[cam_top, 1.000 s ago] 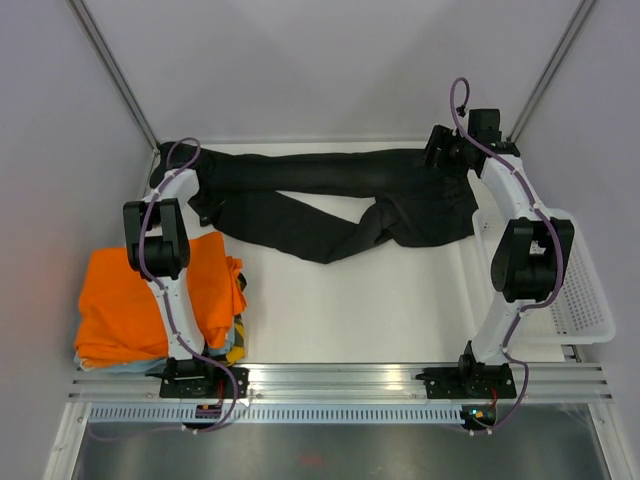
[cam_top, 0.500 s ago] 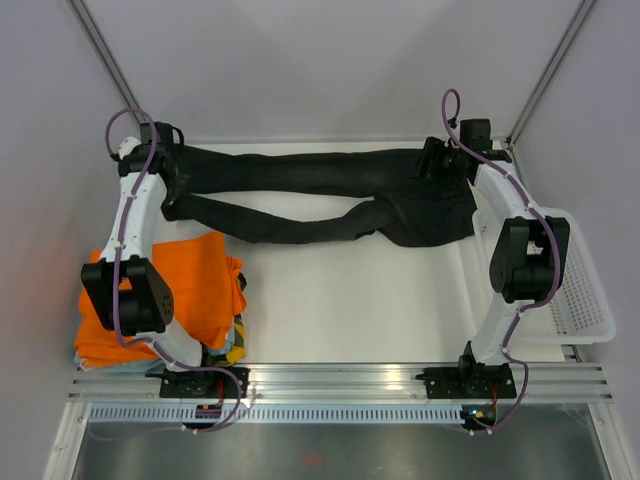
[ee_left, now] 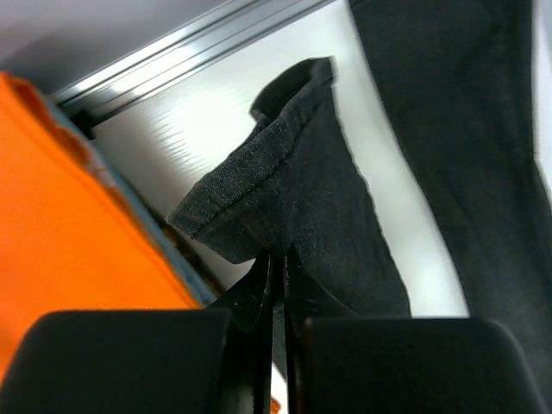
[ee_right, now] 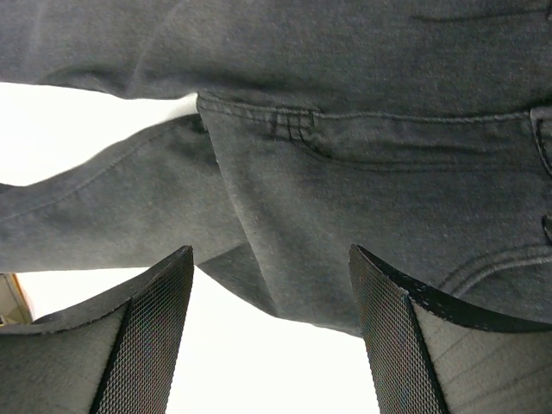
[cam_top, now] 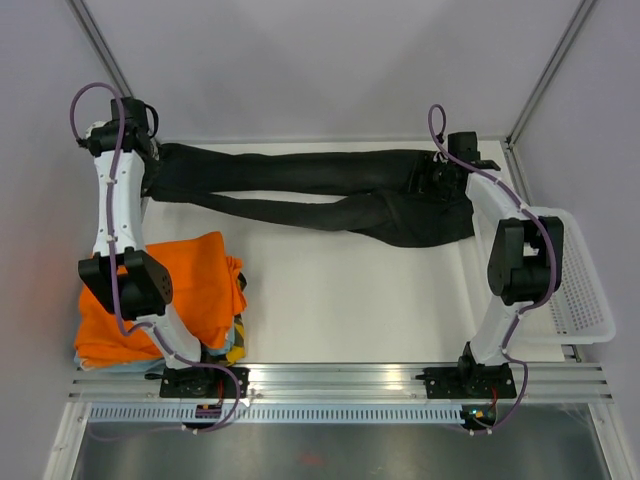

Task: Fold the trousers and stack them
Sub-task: Flatten the trousers out

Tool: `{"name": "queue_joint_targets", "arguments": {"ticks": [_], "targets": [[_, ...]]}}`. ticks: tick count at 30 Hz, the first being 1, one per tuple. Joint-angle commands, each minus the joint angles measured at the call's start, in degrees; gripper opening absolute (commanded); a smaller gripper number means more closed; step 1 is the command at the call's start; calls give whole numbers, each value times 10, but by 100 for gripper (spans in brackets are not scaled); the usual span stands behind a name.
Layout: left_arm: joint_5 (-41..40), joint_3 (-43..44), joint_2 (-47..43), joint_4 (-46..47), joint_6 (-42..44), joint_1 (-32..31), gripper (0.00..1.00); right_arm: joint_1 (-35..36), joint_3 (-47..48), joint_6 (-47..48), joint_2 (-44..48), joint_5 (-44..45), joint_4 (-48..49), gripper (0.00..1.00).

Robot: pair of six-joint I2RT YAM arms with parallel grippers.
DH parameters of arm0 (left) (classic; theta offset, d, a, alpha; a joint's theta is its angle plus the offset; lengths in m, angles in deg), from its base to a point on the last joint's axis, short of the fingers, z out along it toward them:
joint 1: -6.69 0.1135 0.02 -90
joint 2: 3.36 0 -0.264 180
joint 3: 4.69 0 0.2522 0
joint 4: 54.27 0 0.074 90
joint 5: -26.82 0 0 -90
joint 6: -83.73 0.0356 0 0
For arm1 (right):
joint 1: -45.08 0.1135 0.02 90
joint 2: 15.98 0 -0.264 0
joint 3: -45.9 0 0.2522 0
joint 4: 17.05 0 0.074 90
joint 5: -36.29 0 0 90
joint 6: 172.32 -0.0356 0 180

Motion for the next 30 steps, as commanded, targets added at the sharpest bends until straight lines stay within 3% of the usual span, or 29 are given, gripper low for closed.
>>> {"name": "queue_joint_targets", "arguments": {"ticks": [1, 6, 11, 15, 25, 30], "targets": [[-51, 25, 6, -118, 13, 26, 2, 11, -21, 11, 44, 14, 20, 78], [-43, -25, -34, -63, 81, 47, 2, 25, -61, 6, 56, 23, 34, 78], [17, -85, -6, -25, 121, 49, 2, 51, -84, 10, 53, 46, 36, 78], [21, -147, 20, 41, 133, 51, 2, 58, -98, 7, 46, 65, 36, 78], [27, 16, 126, 45, 111, 68, 3, 61, -129, -15, 69, 139, 43, 77], [73, 30, 146, 69, 59, 98, 2, 61, -129, -34, 71, 154, 53, 77]]}}
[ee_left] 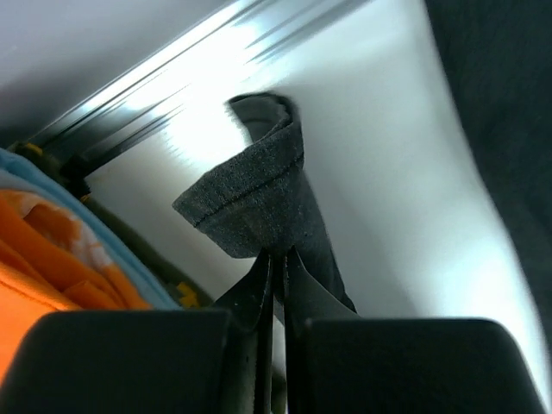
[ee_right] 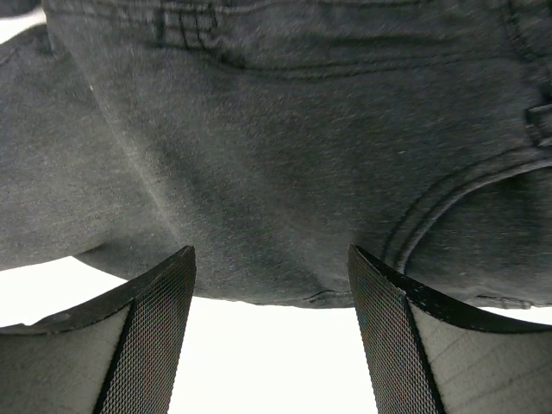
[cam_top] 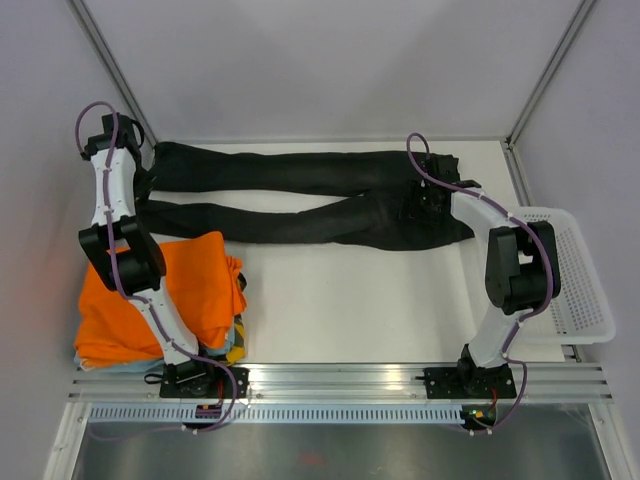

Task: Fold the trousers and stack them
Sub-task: Flatten the trousers out

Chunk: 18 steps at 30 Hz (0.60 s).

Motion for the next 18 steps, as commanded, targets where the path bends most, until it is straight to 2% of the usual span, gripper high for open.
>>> {"name": "queue_joint_targets", "arguments": {"ticks": [1, 8, 13, 18], "targets": [[28, 23, 8, 48, -56, 32, 2, 1, -2, -21, 30, 24, 32, 77], [95, 45, 42, 124, -86, 41, 2, 1, 4, -30, 12, 25, 40, 77], [138, 60, 104, 148, -115, 41, 2, 1, 14, -30, 2, 26, 44, 77], [174, 58, 116, 197, -156, 40, 2, 1, 29, -31, -15, 25, 42, 77]]}}
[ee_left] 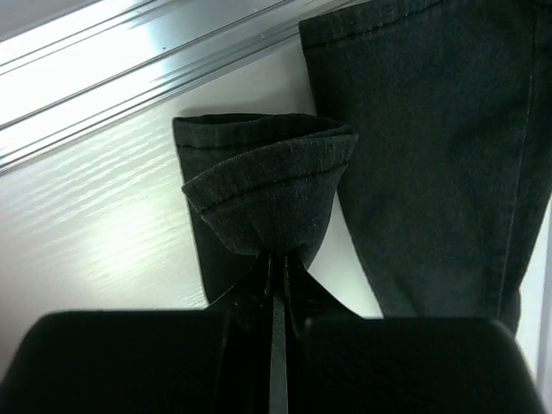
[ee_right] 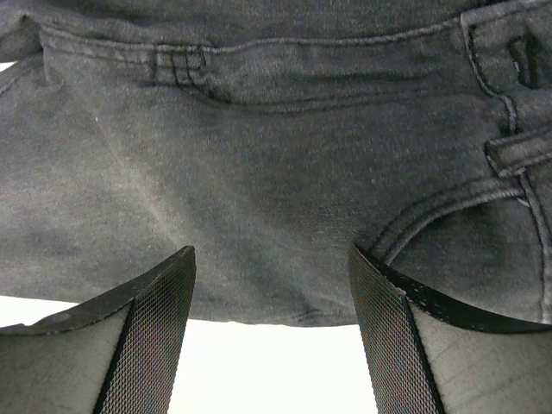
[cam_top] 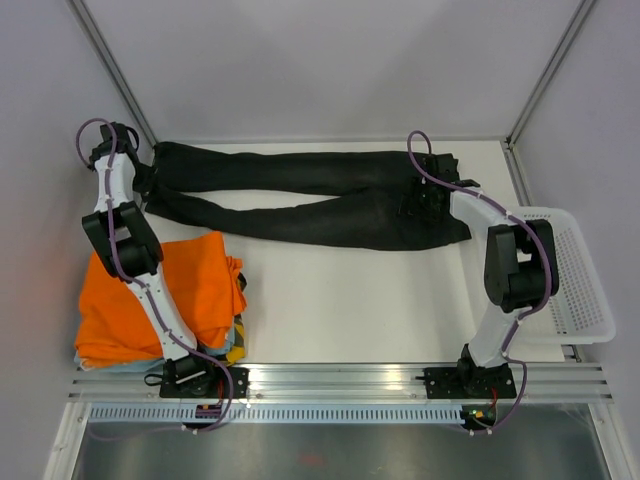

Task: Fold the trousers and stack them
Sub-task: Flatten the trousers out

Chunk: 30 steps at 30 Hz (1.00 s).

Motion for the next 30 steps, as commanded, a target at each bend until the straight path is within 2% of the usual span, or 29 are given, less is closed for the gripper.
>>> {"name": "queue_joint_targets", "arguments": {"ticks": [1, 5, 8, 9, 11, 12, 14, 15, 17, 19, 24, 26, 30], "targets": [[33, 21, -4, 50, -62, 0, 2, 0, 27, -7, -13, 7, 16, 77], [-27, 45, -10, 16, -123, -1, 2, 1, 35, -16, -19, 11, 24, 77], [-49, 47, -7, 12, -155, -1, 12, 1, 37, -20, -22, 11, 30, 77], [-45, 49, -2, 23, -154, -1, 21, 0, 38, -24, -24, 11, 32, 77], [-19, 67, 9, 32, -142, -2, 30, 0, 40, -27, -27, 11, 35, 77], [-12, 75, 21, 31, -131, -2, 43, 1, 40, -30, -28, 9, 36, 77], [5, 82, 24, 34, -114, -4, 59, 1, 42, -30, -33, 6, 38, 77], [7, 80, 14, 34, -92, -5, 71, 1, 46, -30, -34, 5, 37, 77], [5, 68, -4, 38, -37, -11, 81, 1, 51, -30, -39, 0, 36, 77], [-11, 48, -45, 31, -3, -13, 83, 1, 58, -30, -40, -4, 37, 77], [-32, -129, -155, 41, 71, -23, 86, 0, 73, -36, -47, -17, 41, 77], [-31, -192, -190, 51, 89, -23, 83, 0, 77, -37, -52, -25, 43, 77], [-48, -236, -204, 56, 99, -24, 79, 1, 82, -34, -61, -35, 42, 77]]}}
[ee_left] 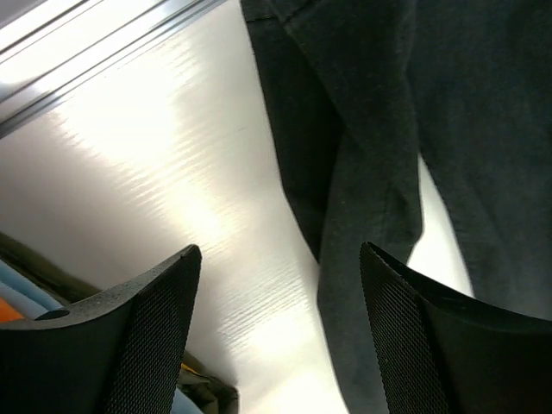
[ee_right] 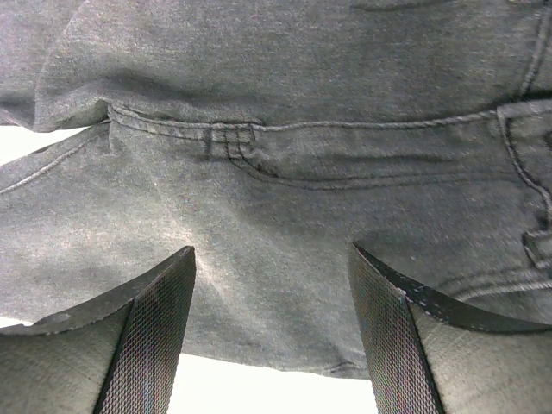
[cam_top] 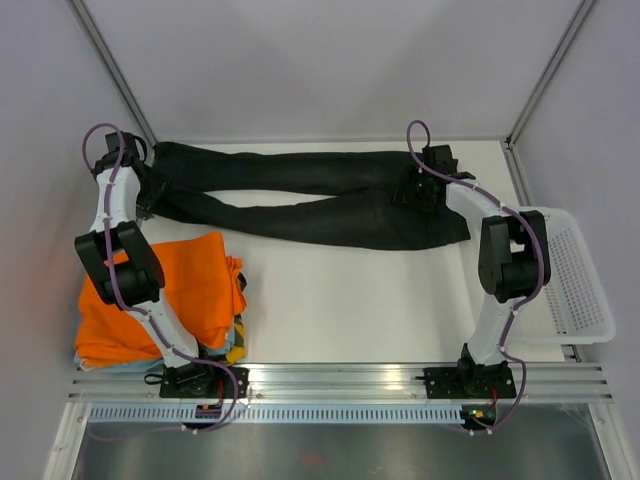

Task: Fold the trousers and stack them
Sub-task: Flatten the trousers out

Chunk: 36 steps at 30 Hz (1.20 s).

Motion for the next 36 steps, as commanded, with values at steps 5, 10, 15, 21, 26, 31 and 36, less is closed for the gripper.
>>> {"name": "queue_joint_targets", "arguments": {"ticks": [5, 10, 15, 21, 26, 31, 36], "targets": [[-7, -39, -14, 79, 10, 2, 72, 1, 20, -1, -15, -19, 12, 77], [35, -27, 35, 140, -24, 1, 69, 1, 19, -2, -13, -16, 11, 77], [34, -18, 57, 193, -52, -4, 64, 1, 17, -7, -10, -5, 10, 77], [22, 30, 95, 217, -80, -4, 52, 1, 20, -19, -20, -3, 8, 77], [5, 52, 109, 247, -99, -12, 60, 1, 35, -24, -34, -1, 3, 77], [25, 174, 184, 196, -81, -23, 81, 1, 69, -23, -63, -1, -17, 78], [23, 227, 239, 159, -78, -39, 80, 1, 94, -19, -81, 7, -35, 78]]}}
